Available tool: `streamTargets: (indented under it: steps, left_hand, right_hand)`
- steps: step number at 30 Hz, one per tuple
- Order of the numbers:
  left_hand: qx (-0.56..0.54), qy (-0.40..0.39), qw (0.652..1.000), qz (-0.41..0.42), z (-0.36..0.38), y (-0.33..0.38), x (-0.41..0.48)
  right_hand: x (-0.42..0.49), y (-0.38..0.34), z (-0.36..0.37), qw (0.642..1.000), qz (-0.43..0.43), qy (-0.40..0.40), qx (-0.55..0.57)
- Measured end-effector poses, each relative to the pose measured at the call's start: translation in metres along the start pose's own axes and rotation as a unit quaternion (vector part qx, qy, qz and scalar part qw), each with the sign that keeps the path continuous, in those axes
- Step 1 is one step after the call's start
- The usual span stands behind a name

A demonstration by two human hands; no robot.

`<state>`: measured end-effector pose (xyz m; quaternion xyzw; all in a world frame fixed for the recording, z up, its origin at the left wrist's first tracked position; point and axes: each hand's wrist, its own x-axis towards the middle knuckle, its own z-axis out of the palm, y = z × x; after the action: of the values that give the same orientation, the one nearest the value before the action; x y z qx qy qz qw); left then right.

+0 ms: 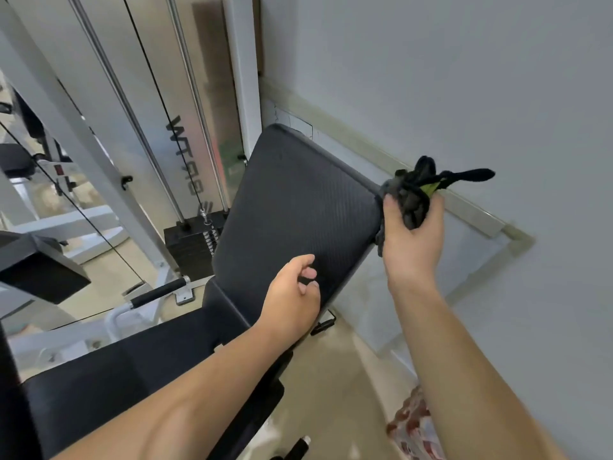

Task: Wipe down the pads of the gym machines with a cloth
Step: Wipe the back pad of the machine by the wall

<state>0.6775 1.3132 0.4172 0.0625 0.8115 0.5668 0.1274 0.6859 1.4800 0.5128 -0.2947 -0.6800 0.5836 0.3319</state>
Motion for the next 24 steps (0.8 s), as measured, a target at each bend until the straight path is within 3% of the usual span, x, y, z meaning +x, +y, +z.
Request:
streamTargets:
  steps: [2, 6, 8, 11, 13, 17, 21, 24]
  left_hand:
    - [-0.022, 0.007, 1.0, 0.004, 0.0, 0.001, -0.001]
    - [-0.022, 0.027, 0.999, 0.005, -0.008, -0.021, -0.023]
    - [-0.006, 0.039, 0.999, -0.016, -0.014, -0.034, -0.03]
    - [0.036, 0.036, 0.996, -0.071, -0.021, -0.047, -0.047]
    - [0.059, 0.024, 0.994, -0.094, -0.03, -0.044, -0.056]
    - [0.01, -0.134, 0.989, -0.061, -0.043, -0.027, -0.069]
    - [-0.069, -0.146, 0.986, 0.033, -0.05, 0.007, -0.071]
    - [-0.084, -0.149, 0.985, 0.032, -0.045, 0.034, -0.073]
  right_hand:
    - [-0.004, 0.014, 0.007, 0.998, -0.013, 0.006, -0.058]
    - [-0.058, 0.061, 0.02, 0.998, 0.042, 0.03, -0.025]
    - [-0.095, 0.096, 0.024, 0.989, 0.126, -0.011, -0.077]
    - [-0.144, 0.139, 0.022, 0.938, 0.314, -0.128, -0.067]
    - [-0.157, 0.141, 0.013, 0.912, 0.354, -0.199, -0.063]
    - [-0.131, 0.087, -0.004, 0.879, 0.333, -0.342, -0.02]
    - [-0.097, 0.034, -0.016, 0.872, 0.279, -0.397, -0.057]
    - [-0.082, 0.002, -0.015, 0.864, 0.235, -0.434, -0.1]
